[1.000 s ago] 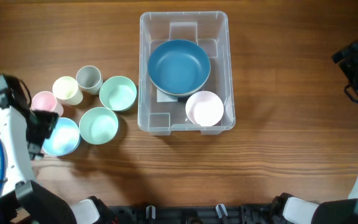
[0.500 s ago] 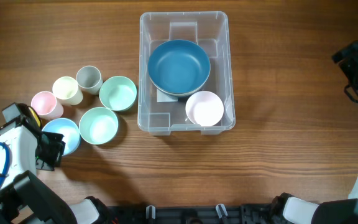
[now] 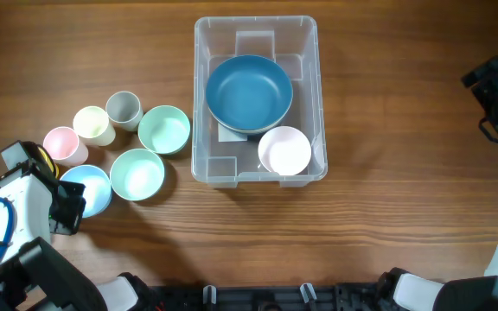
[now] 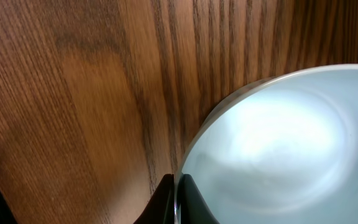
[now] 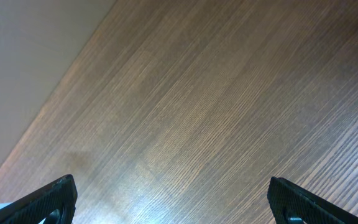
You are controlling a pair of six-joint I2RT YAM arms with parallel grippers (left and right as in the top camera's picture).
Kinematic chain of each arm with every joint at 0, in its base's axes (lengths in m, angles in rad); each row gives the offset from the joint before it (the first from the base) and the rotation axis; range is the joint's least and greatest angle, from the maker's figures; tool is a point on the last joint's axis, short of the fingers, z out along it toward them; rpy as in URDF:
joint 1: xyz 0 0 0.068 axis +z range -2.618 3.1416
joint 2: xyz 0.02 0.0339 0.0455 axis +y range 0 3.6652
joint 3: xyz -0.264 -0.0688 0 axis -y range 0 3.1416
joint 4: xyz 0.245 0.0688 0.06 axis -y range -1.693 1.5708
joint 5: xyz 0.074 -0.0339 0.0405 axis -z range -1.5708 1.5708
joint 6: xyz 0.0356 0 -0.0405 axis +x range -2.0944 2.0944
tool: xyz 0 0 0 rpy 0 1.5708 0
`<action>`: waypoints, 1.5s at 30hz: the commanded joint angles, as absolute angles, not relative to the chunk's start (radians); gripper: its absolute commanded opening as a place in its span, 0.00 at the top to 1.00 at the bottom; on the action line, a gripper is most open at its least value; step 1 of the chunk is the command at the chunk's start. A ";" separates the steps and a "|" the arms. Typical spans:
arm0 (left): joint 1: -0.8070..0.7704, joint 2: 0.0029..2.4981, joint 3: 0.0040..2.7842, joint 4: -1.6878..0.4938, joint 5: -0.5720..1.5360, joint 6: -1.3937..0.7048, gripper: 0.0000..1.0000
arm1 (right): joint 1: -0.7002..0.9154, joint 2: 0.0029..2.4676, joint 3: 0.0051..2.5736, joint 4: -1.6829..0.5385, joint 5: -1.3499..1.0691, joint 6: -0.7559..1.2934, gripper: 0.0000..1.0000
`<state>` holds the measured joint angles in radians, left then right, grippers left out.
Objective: Pack container
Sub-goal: 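Reach the left gripper to the light blue bowl and grasp its rim, then carry the light blue bowl into the pink bowl in the container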
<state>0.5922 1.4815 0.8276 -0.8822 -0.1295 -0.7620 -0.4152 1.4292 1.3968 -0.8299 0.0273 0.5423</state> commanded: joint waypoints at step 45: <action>0.269 1.000 1.228 -0.987 0.256 -0.444 0.96 | -0.416 1.436 1.399 -0.827 0.029 0.553 0.00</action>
<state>0.4210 0.9752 1.1820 -1.0801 0.0410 -0.5537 -0.4152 1.4292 1.3968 -0.8295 0.0273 0.5423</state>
